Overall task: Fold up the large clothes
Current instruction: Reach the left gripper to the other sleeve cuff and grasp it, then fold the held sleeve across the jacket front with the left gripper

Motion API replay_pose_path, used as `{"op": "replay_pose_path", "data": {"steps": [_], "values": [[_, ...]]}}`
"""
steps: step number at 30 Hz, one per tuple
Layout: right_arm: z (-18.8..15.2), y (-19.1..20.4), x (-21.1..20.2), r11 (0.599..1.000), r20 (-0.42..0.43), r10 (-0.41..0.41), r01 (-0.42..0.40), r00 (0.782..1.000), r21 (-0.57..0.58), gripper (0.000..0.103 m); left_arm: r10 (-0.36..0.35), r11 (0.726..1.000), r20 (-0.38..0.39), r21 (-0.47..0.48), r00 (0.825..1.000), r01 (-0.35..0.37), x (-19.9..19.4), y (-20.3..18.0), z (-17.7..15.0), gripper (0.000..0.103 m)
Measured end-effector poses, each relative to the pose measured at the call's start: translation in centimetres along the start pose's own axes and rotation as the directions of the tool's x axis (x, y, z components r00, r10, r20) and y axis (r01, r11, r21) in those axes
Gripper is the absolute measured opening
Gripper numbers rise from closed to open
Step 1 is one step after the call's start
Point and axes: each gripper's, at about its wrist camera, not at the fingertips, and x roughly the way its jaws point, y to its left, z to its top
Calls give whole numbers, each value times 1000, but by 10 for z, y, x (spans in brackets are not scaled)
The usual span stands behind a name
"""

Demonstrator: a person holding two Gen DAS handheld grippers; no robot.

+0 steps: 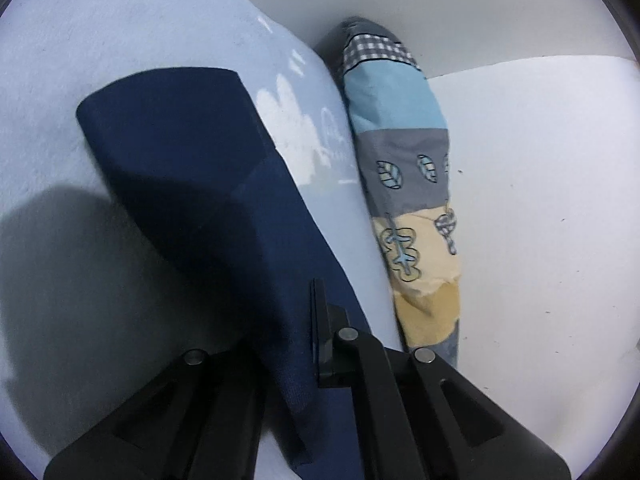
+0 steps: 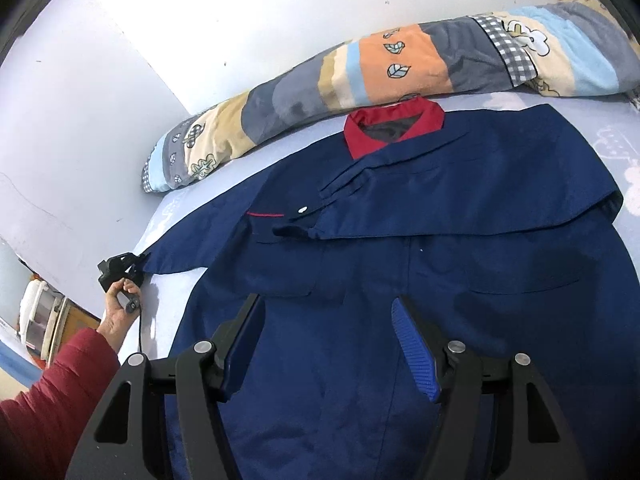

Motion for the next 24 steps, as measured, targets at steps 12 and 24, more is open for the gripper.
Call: {"op": "replay_pose_path", "data": {"steps": [12,24], "values": [[20,-31,-53,991,178,-20,-4,984,132,68,-97,907,-108,399,989,132,-34,-203,-83,0],[24,-81,-106,972,322,-71,-8,944,235,68,52,629,-356,737,933,247,29,-371,-412,1]]}}
